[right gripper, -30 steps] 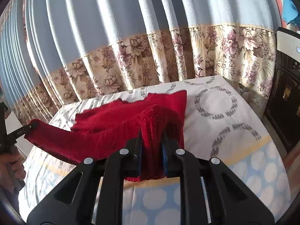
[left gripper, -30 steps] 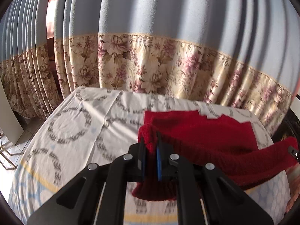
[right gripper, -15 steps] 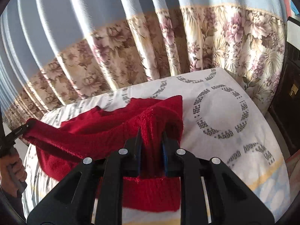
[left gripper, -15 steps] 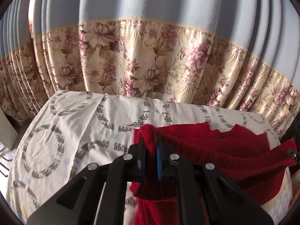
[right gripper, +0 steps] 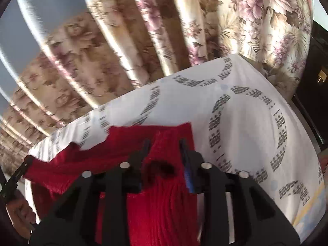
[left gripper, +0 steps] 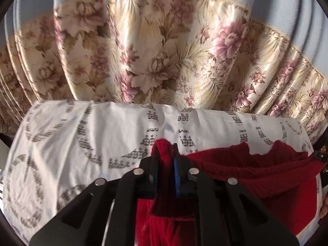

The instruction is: Fold small clothes

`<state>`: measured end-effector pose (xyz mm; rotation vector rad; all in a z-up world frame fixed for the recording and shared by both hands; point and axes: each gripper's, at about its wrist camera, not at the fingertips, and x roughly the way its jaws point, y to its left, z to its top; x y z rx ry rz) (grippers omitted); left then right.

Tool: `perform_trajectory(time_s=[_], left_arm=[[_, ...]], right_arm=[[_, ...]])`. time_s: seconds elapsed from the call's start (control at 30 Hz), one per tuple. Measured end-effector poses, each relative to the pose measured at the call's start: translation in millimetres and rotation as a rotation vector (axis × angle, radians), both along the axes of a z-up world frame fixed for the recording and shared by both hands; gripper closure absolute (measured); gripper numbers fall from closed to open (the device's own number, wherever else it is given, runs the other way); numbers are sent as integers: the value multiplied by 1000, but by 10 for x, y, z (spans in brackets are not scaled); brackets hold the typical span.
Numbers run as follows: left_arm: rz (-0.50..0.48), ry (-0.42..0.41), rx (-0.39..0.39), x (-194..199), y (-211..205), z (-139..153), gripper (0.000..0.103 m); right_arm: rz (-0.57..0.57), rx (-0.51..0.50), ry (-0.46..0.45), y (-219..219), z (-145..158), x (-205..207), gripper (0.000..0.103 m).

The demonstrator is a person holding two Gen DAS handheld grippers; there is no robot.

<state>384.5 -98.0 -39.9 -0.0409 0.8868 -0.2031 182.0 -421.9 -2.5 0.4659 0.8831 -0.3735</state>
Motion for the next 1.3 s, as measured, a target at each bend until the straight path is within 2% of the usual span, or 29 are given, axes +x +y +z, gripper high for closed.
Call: perform_trajectory(time_s=[0.03, 0.07, 0.1, 0.13, 0.17, 0.2, 0.23, 0.27, 0.33, 0.4, 0.5, 0.63, 0.73, 0.83, 0.93, 1.03, 1.17, 1.2, 1.23, 1.27, 1.3], left_arm=[[22, 9, 10, 74, 14, -2, 65], [44, -7, 4, 107, 51, 37, 40], [62, -30, -7, 126, 93, 97, 30], [69, -39, -9, 156, 126, 155, 23], [79, -32, -10, 192, 178, 221, 22], [95, -31, -8, 202, 235, 285, 21], [108, -34, -7, 191, 294, 348, 19], [126, -48, -14, 139, 397, 445, 19], [148, -77, -28, -5, 542, 571, 17], [138, -80, -16, -221, 651, 638, 17], [124, -98, 21, -668, 803, 619, 17], [98, -84, 66, -1389, 886, 342, 17], [85, -80, 121, -1795, 772, 87, 17], [48, -68, 116, -1995, 619, -120, 17], [30, -98, 133, -2101, 431, -239, 17], [21, -119, 136, -2087, 270, -313, 17], [14, -117, 158, -1962, 100, -393, 19], [14, -117, 155, -1941, 81, -407, 19], [13, -125, 148, -1935, 60, -417, 23], [5, -127, 142, -1936, 39, -427, 34], [-16, -125, 132, -1946, 5, -437, 43]], right_arm=[[-5, -5, 6, -16, -11, 43, 71], [-5, -4, 13, -37, -29, 98, 71], [-7, 2, 16, -61, -38, 161, 70], [-15, -5, 18, -72, -23, 184, 62], [-24, -10, 9, -87, 15, 196, 55], [-30, -12, -10, -102, 71, 192, 44], [-38, -31, -36, -112, 166, 161, 41], [-47, -59, -56, -114, 261, 119, 38], [-48, -97, -114, -126, 464, -11, 26], [-40, -144, -141, -106, 627, -191, 21], [6, -173, -127, 3, 657, -436, 20], [87, -186, -99, 241, 401, -946, 20], [126, -174, -89, 392, 153, -1256, 20], [160, -151, -89, 506, -77, -1462, 20], [195, -121, -104, 579, -221, -1612, 21], [235, -146, -102, 641, -304, -1703, 30], [279, -152, -93, 670, -429, -1736, 35], [284, -149, -95, 673, -445, -1728, 40], [293, -144, -96, 678, -456, -1711, 48], [306, -133, -99, 692, -464, -1696, 53], [324, -125, -103, 710, -462, -1674, 65]])
